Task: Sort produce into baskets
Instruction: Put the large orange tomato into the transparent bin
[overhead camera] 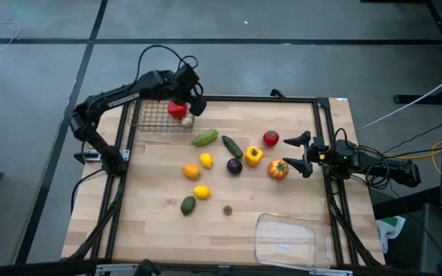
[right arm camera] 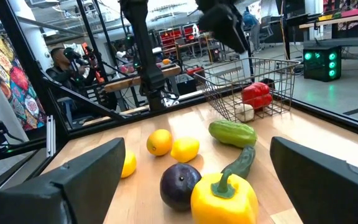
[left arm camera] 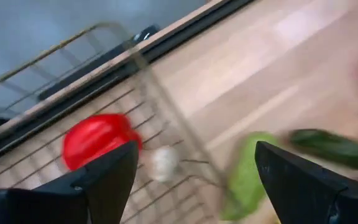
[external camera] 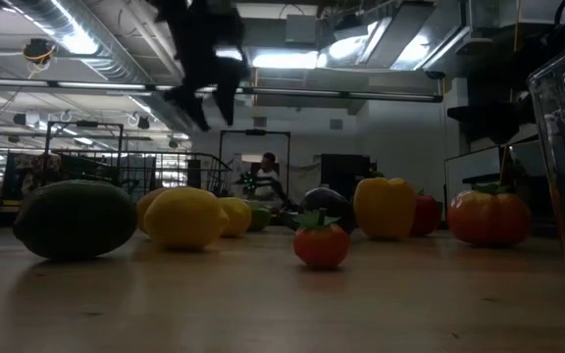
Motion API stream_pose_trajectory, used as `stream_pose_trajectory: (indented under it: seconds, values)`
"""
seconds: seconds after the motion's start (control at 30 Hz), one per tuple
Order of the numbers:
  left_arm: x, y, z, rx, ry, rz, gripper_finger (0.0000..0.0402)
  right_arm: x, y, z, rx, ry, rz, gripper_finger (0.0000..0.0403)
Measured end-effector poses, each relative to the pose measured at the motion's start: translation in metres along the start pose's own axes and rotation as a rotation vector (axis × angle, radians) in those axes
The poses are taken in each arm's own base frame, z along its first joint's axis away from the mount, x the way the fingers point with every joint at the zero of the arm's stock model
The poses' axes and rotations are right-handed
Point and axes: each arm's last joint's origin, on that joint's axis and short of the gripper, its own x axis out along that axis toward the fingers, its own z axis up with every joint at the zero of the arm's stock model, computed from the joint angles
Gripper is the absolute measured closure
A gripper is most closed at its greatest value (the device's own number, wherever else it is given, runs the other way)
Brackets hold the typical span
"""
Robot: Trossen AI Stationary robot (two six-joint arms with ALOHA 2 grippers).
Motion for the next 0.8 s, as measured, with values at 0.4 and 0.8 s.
stream_pose_trajectory:
  seconds: [0.4,0.8]
  values:
    - [-0.07,-0.089,-0.029,0.248,-0.359,-0.276,0.0105,0.0,0.0,0.0,0.0,-0.004,0.001,0.0006]
    - [-0.04,-0.141,-0.087,0.271,-0.449,-0.495,0.0107,0.0,0.0,0.002,0.008,-0.02,0.005,0.0006]
